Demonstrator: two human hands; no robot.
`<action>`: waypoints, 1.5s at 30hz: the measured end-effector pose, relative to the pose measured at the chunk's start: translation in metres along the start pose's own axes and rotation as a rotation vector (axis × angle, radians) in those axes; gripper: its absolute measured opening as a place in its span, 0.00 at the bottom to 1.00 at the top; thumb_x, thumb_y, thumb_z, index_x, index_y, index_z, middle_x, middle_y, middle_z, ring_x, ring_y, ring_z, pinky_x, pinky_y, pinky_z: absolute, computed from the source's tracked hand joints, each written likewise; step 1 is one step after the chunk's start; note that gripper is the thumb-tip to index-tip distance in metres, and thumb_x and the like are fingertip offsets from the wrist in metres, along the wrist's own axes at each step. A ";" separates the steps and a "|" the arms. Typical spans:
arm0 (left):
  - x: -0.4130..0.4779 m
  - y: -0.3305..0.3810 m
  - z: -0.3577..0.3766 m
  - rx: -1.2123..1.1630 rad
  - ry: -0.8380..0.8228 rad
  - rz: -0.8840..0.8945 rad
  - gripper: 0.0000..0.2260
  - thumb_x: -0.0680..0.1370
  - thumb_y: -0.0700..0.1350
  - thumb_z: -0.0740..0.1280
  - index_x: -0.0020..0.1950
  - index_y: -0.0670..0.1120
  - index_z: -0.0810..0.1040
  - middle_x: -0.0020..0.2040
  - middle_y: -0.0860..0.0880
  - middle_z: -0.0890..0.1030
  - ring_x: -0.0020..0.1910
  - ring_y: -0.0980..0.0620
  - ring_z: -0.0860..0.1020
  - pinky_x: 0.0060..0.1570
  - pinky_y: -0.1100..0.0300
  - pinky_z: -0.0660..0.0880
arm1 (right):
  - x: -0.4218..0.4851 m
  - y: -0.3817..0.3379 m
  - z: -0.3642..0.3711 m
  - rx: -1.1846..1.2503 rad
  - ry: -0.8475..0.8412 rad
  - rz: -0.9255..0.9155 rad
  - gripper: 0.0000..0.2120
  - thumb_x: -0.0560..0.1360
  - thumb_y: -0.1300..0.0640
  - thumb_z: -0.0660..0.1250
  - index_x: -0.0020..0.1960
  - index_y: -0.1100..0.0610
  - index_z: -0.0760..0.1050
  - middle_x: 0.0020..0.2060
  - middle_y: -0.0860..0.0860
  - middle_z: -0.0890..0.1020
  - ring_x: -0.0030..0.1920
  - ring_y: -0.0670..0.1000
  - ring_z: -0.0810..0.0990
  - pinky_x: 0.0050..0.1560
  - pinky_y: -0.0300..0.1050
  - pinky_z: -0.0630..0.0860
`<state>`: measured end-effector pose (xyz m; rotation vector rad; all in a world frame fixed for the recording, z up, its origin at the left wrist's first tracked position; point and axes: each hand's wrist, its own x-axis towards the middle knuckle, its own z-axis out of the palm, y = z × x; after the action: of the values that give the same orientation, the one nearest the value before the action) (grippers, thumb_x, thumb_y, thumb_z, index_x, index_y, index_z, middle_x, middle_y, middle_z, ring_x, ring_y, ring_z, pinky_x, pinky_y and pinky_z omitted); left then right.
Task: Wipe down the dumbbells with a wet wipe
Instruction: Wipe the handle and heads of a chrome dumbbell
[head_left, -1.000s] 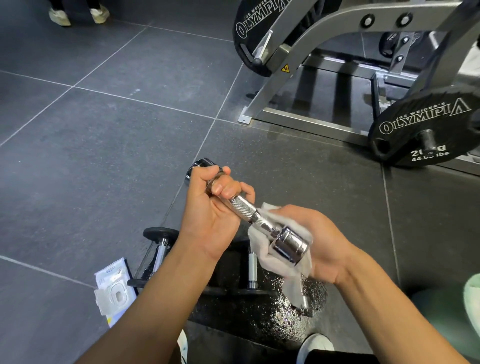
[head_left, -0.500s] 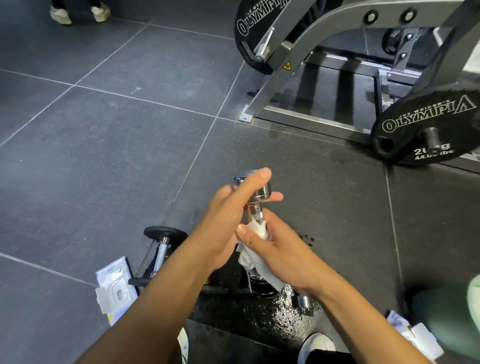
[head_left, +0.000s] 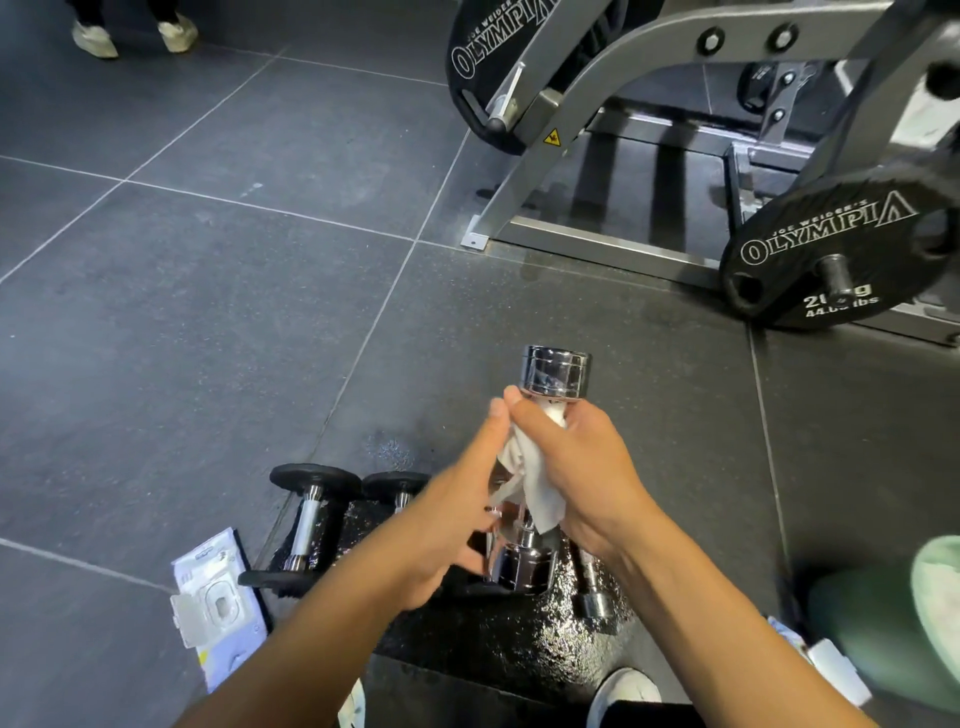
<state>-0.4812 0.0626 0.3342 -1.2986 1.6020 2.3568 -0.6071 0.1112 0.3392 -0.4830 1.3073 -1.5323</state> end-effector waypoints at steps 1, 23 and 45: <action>0.002 -0.005 0.002 -0.023 -0.016 -0.017 0.39 0.65 0.86 0.60 0.67 0.65 0.80 0.71 0.49 0.81 0.65 0.49 0.81 0.61 0.40 0.81 | 0.002 -0.002 -0.004 0.024 0.011 0.015 0.09 0.81 0.59 0.70 0.48 0.64 0.76 0.33 0.60 0.75 0.32 0.55 0.76 0.34 0.45 0.76; -0.005 -0.011 0.027 0.089 -0.008 0.034 0.24 0.70 0.38 0.76 0.63 0.47 0.71 0.45 0.46 0.83 0.36 0.51 0.83 0.45 0.46 0.84 | 0.012 -0.012 -0.026 0.458 0.213 0.252 0.15 0.74 0.63 0.73 0.38 0.53 0.68 0.24 0.49 0.69 0.21 0.46 0.65 0.27 0.39 0.56; 0.006 0.000 0.035 0.303 0.102 0.051 0.08 0.71 0.49 0.75 0.45 0.45 0.84 0.37 0.50 0.85 0.36 0.53 0.79 0.39 0.54 0.73 | 0.000 -0.023 -0.021 0.311 0.131 0.172 0.10 0.79 0.63 0.71 0.56 0.60 0.70 0.32 0.55 0.77 0.28 0.50 0.76 0.26 0.44 0.76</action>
<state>-0.5068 0.0873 0.3352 -1.3435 1.9489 1.9969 -0.6342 0.1187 0.3524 -0.0719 1.1486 -1.6052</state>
